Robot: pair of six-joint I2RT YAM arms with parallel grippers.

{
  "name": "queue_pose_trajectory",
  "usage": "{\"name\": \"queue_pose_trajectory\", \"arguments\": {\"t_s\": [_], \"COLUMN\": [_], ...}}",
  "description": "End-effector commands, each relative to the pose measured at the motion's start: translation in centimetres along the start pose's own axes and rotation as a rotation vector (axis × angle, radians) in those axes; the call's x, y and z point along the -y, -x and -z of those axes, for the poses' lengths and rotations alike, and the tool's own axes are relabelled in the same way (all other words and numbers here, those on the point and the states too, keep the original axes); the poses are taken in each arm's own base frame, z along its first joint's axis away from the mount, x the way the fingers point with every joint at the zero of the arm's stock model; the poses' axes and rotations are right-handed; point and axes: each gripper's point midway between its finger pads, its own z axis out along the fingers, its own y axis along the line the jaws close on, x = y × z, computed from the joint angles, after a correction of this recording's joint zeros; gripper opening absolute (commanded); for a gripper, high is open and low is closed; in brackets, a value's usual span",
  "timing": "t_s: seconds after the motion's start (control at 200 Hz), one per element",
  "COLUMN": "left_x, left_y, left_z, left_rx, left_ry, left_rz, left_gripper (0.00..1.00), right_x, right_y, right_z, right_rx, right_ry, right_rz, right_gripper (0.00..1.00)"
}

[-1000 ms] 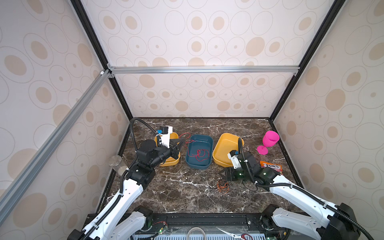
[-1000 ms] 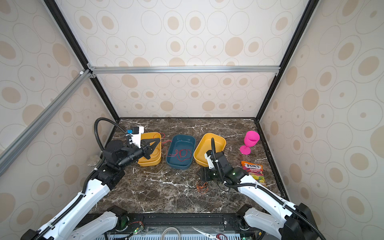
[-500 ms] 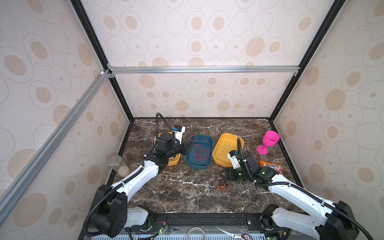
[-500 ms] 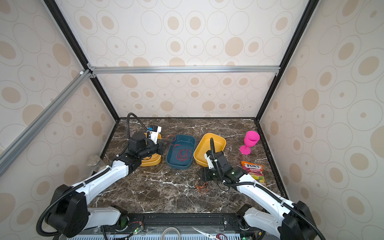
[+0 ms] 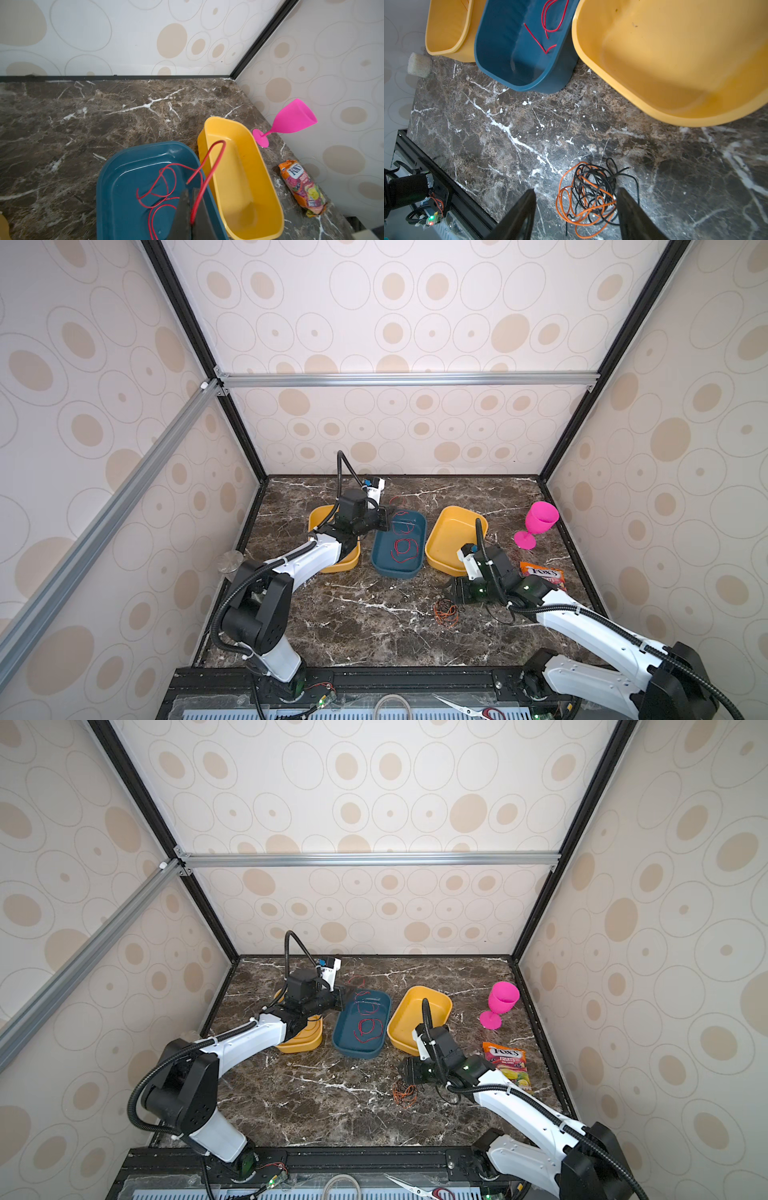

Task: Untangle the cables
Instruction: 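Lower the left gripper and open it to drop the red wire into the teal tub, then move the left gripper back down to the black-orange bundle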

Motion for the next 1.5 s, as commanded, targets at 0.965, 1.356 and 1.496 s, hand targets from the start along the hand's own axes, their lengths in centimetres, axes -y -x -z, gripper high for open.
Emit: {"name": "queue_pose_trajectory", "arguments": {"t_s": [0.965, 1.356, 1.496], "left_x": [5.3, 8.3, 9.1], "left_y": [-6.6, -11.8, -13.0], "left_z": [7.3, 9.5, 9.6], "left_rx": [-0.114, -0.151, -0.15], "left_ry": [-0.091, -0.217, -0.254], "left_rz": [-0.074, -0.032, -0.013], "left_gripper": [0.61, 0.62, 0.62], "right_x": [2.9, 2.3, 2.4], "right_y": [-1.7, -3.9, -4.9], "right_z": [-0.5, -3.8, -5.3], "right_rx": [-0.047, -0.143, -0.181], "right_ry": [-0.11, -0.065, -0.075], "right_rz": [-0.038, -0.089, -0.079], "right_gripper": [0.65, 0.65, 0.61]}}
